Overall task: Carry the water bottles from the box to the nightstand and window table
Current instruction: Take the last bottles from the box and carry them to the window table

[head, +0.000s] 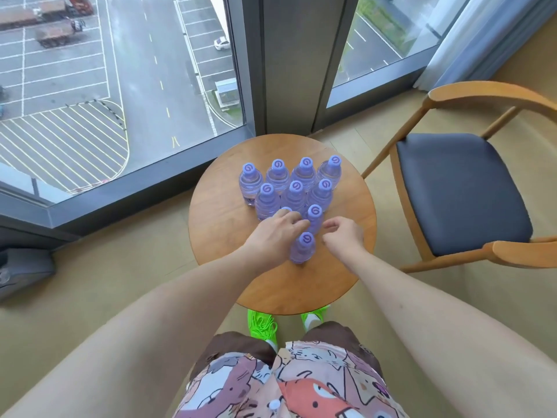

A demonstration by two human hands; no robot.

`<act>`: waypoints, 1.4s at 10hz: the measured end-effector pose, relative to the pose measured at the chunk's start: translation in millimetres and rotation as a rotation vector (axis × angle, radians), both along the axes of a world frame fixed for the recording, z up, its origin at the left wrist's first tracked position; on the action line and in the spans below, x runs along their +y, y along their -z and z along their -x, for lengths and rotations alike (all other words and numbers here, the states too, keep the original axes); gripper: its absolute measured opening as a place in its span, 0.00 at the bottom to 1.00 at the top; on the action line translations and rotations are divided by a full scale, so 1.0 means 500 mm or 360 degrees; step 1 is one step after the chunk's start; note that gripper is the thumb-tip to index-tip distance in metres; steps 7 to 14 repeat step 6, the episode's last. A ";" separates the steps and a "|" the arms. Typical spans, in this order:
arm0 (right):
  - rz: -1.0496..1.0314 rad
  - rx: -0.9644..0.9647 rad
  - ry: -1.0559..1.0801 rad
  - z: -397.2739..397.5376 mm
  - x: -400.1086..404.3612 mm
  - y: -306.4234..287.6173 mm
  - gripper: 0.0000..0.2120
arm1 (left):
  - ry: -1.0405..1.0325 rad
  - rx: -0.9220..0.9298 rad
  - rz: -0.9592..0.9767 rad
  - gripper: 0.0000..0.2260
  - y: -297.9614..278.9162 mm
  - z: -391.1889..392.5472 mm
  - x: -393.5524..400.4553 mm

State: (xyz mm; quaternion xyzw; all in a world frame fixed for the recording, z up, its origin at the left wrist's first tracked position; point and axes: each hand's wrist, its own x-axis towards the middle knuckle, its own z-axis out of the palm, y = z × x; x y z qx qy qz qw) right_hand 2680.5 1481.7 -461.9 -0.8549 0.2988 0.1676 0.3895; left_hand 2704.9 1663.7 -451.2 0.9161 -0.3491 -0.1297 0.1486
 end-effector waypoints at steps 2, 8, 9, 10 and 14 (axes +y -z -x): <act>-0.0027 0.0104 -0.0309 0.003 0.058 -0.010 0.26 | -0.0416 -0.0035 0.0161 0.23 -0.007 -0.040 0.069; 0.0055 0.0140 -0.0255 -0.012 0.084 -0.048 0.31 | -0.0568 -0.0124 0.0099 0.23 -0.044 -0.029 0.110; 0.0055 0.0140 -0.0255 -0.012 0.084 -0.048 0.31 | -0.0568 -0.0124 0.0099 0.23 -0.044 -0.029 0.110; 0.0055 0.0140 -0.0255 -0.012 0.084 -0.048 0.31 | -0.0568 -0.0124 0.0099 0.23 -0.044 -0.029 0.110; 0.0055 0.0140 -0.0255 -0.012 0.084 -0.048 0.31 | -0.0568 -0.0124 0.0099 0.23 -0.044 -0.029 0.110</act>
